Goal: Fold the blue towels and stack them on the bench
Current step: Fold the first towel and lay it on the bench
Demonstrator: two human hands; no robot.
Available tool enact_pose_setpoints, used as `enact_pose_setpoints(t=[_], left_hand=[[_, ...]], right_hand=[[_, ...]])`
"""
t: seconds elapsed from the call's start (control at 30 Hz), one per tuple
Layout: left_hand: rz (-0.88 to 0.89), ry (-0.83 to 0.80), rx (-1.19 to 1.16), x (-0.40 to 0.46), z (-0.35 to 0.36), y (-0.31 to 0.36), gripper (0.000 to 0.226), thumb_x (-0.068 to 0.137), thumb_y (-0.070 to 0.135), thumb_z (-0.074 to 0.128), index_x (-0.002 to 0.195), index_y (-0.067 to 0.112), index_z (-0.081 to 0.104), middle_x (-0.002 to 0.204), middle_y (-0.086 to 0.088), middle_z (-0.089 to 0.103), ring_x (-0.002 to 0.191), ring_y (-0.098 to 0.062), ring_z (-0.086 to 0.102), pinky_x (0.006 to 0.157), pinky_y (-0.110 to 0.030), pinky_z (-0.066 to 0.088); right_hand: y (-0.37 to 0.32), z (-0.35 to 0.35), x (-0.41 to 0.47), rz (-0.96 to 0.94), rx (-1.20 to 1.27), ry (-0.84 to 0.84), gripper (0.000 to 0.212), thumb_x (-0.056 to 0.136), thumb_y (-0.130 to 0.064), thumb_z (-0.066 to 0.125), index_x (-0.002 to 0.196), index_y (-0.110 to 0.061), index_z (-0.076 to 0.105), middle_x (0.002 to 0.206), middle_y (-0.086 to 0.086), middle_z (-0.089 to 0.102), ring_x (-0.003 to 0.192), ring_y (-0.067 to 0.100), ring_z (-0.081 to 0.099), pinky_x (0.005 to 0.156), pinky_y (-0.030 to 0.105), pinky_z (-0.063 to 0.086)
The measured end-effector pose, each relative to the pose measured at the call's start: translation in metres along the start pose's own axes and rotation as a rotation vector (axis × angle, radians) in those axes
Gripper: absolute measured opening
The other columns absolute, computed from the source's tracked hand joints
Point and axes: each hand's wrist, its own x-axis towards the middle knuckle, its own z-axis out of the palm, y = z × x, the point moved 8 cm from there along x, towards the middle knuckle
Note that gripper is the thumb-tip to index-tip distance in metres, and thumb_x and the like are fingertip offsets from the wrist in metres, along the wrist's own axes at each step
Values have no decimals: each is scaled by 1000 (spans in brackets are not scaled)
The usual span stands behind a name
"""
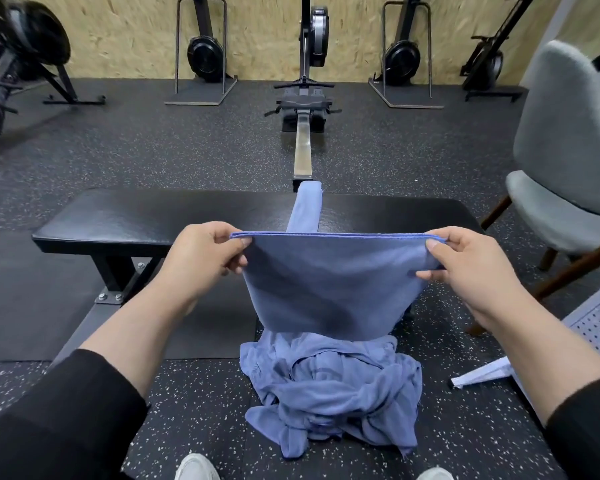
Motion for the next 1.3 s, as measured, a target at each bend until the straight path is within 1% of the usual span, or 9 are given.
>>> enact_pose_setpoints(t=[0.23, 0.47, 0.57, 0.7, 0.8, 0.97, 1.07, 1.13, 1.3], left_hand=[[24, 86, 42, -3, -4, 4, 23, 91, 29, 73, 76, 12, 71, 56, 3, 54, 51, -3, 46, 61, -29, 34], [68, 111, 5, 4, 3, 6, 28, 92, 43, 54, 83, 19, 67, 84, -12, 68, 74, -16, 57, 86, -51, 56], [120, 146, -8, 4, 9, 20, 26, 98, 37, 55, 82, 19, 65, 71, -7, 59, 67, -13, 47, 69, -38, 47], [210, 98, 26, -3, 30, 43, 20, 99, 30, 61, 83, 23, 68, 67, 6, 65, 64, -5, 49, 64, -25, 39], [299, -13, 65, -9, 56, 56, 16, 97, 29, 65, 84, 22, 70, 74, 0, 69, 68, -4, 52, 69, -21, 41], [370, -184, 216, -13, 101, 57, 22, 92, 33, 71, 71, 37, 66, 56, 20, 55, 58, 1, 47, 60, -15, 34], [362, -201, 224, -13, 112, 58, 23, 88, 32, 77, 71, 23, 64, 52, 17, 50, 54, -2, 42, 55, -18, 33], [346, -219, 189, -13, 115, 59, 27, 85, 28, 79, 69, 23, 58, 51, 16, 49, 52, -2, 40, 53, -18, 32], [224, -322, -18, -14, 114, 53, 26, 92, 38, 70, 86, 16, 57, 59, -1, 50, 55, -15, 35, 53, -30, 28]], right_hand=[[-2, -6, 0, -8, -147, 51, 16, 101, -14, 59, 98, -18, 73, 92, 6, 74, 59, 14, 63, 57, 32, 56], [-1, 6, 2, 4, -228, -10, 19, 102, -13, 54, 96, -17, 71, 91, 7, 74, 74, 17, 62, 51, 24, 54], [1, 8, 4, 20, -348, -24, 20, 100, -13, 53, 92, -18, 70, 88, 5, 72, 74, 18, 63, 61, 34, 58], [9, 21, 4, 82, -763, -182, 21, 96, -11, 49, 86, -17, 67, 82, 7, 68, 69, 21, 58, 58, 30, 39], [19, 41, 0, 125, -843, -324, 16, 97, -17, 52, 101, -18, 68, 100, 5, 71, 84, 20, 64, 74, 33, 48], [-18, 98, -23, -145, -450, -588, 41, 89, -26, 75, 127, -35, 62, 128, -19, 66, 121, -1, 60, 108, 31, 47], [-24, 120, -34, -134, -350, -716, 26, 81, -37, 76, 104, -43, 67, 103, -15, 72, 94, 15, 68, 86, 44, 53], [-28, 126, -36, -153, -345, -731, 23, 78, -43, 75, 95, -30, 69, 80, -4, 62, 72, 15, 51, 70, 38, 42], [-35, 121, -30, -178, -353, -686, 23, 94, -32, 70, 84, -11, 69, 69, -8, 47, 66, 7, 37, 63, 33, 30]])
